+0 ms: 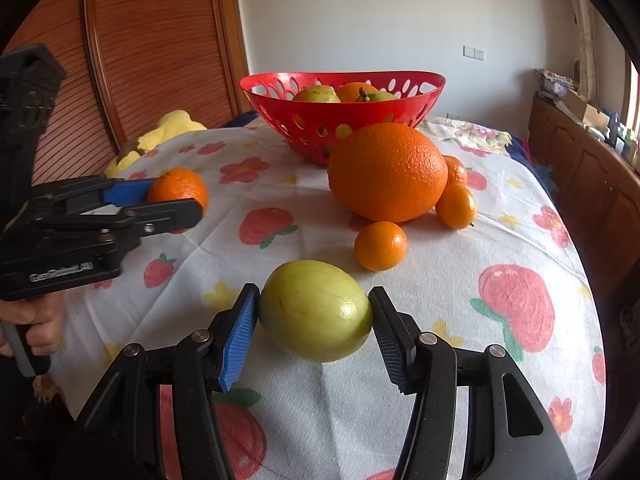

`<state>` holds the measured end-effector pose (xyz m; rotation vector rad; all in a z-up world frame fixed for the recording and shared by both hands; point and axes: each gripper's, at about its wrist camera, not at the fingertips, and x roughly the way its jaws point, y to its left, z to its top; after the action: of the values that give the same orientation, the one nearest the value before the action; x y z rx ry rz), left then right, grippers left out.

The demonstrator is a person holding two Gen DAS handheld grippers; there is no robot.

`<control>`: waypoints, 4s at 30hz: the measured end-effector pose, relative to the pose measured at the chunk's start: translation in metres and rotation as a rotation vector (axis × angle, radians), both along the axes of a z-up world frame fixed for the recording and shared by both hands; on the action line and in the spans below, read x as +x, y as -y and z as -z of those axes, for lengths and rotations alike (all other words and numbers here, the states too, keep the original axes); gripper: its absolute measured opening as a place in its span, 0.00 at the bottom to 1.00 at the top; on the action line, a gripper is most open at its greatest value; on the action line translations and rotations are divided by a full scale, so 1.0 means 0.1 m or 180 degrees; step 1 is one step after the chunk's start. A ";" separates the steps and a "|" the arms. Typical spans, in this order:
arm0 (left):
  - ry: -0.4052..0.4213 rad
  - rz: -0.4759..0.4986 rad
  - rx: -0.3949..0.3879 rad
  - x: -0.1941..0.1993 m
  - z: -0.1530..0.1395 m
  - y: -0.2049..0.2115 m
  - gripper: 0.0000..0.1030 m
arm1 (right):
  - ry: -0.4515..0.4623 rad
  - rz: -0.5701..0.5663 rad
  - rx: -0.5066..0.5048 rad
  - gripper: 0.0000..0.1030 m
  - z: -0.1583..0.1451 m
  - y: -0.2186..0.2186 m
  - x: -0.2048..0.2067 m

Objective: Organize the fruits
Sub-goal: 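Close left tool on the tangerine while right tool grasps the yellow-green fruit, then lift and carry tangerine in left tool over basket while right tool carries yellow-green fruit, then open left tool to drop tangerine into basket while right tool releases its fruit, then withdraw both open tools from the red basket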

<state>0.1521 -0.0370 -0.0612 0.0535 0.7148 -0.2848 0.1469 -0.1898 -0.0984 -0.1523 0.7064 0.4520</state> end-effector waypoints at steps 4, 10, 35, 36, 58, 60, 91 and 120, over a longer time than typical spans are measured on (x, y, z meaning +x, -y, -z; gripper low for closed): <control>0.0072 0.0038 -0.0028 -0.08 -0.11 0.02 0.45 | -0.0007 0.0005 -0.0002 0.56 0.00 0.00 0.00; 0.0160 0.0054 -0.0056 -0.17 -0.23 0.02 0.45 | 0.0006 0.0012 0.0001 0.56 0.00 0.00 0.00; 0.0376 -0.0026 -0.0088 0.06 -0.51 -0.21 0.45 | 0.0307 -0.0120 0.0063 0.56 -0.59 -0.02 0.20; 0.0385 -0.0037 -0.0084 0.10 -0.54 -0.23 0.45 | 0.0335 -0.0140 0.0063 0.56 -0.64 -0.03 0.24; 0.0452 -0.0053 0.0023 1.09 -0.75 -0.24 0.45 | 0.0515 -0.0218 -0.0164 0.56 -1.04 -0.08 1.71; 0.0437 -0.0030 0.0029 1.17 -0.74 -0.19 0.45 | 0.0492 -0.0184 -0.0199 0.56 -1.02 -0.08 1.86; 0.0275 0.0100 0.0080 1.66 -0.48 0.11 0.45 | 0.0405 -0.0203 -0.0279 0.59 -0.81 -0.10 2.17; 0.0321 0.0264 -0.0070 1.58 -0.44 0.15 0.56 | 0.0466 0.0042 -0.0012 0.61 -0.81 0.27 1.51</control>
<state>0.3103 -0.0519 -0.0169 0.0763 0.6101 -0.3669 0.2978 -0.2168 -0.0171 -0.1826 0.5644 0.4225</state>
